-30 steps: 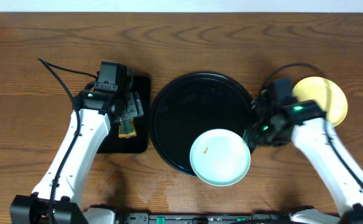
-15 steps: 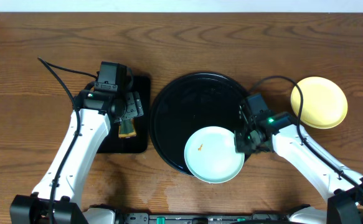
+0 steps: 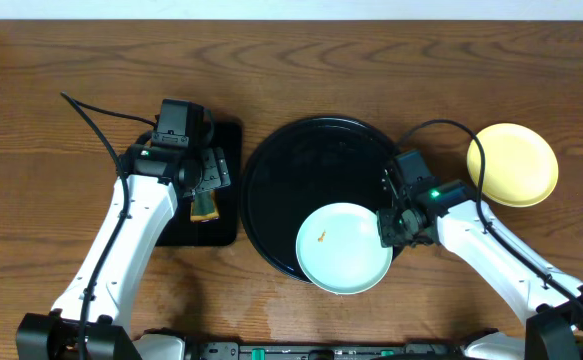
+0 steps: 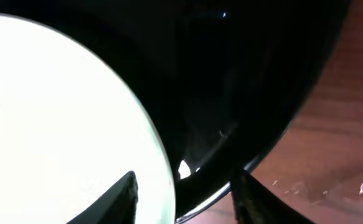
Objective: Clean dirty plates on tray and stack at the side
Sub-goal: 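Move the right gripper back and pull the stained pale blue plate center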
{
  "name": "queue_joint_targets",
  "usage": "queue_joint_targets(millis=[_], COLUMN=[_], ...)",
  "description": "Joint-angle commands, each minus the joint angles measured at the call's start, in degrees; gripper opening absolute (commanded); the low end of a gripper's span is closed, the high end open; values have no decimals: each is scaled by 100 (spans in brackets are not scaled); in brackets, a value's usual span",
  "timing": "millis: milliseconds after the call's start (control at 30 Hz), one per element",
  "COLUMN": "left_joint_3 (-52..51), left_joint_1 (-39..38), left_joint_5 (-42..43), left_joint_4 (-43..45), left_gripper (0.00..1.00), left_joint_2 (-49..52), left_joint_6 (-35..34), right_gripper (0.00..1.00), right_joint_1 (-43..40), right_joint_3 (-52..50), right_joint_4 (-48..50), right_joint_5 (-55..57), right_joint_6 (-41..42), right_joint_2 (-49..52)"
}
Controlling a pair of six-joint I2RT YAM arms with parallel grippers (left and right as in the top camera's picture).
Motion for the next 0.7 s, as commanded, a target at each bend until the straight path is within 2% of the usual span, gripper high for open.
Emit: queue_joint_targets(millis=[0, 67, 100, 133, 333, 500, 667], left_joint_3=[59, 59, 59, 59, 59, 59, 59], left_joint_1=[20, 20, 20, 20, 20, 20, 20], left_joint_5=[-9, -11, -11, -11, -9, -11, -9], left_joint_4=[-7, -7, -7, -7, -7, -7, -7], left_gripper=[87, 87, 87, 87, 87, 87, 87], left_joint_2=[0, 0, 0, 0, 0, 0, 0], left_joint_6=[28, 28, 28, 28, 28, 28, 28], right_gripper=[43, 29, 11, 1, 1, 1, 1], right_joint_1=[20, 24, 24, 22, -70, -98, -101], right_joint_3=[-299, -562, -658, -743, -616, -616, -619], right_joint_4=[184, 496, 627, 861, 1886, 3108, 3593], right_joint_5=[-540, -656, -645, -638, -74, 321, 326], right_joint_6=[33, 339, 470, 540, 295, -1320, -2813], right_joint_2=[48, 50, 50, 50, 33, 48, 85])
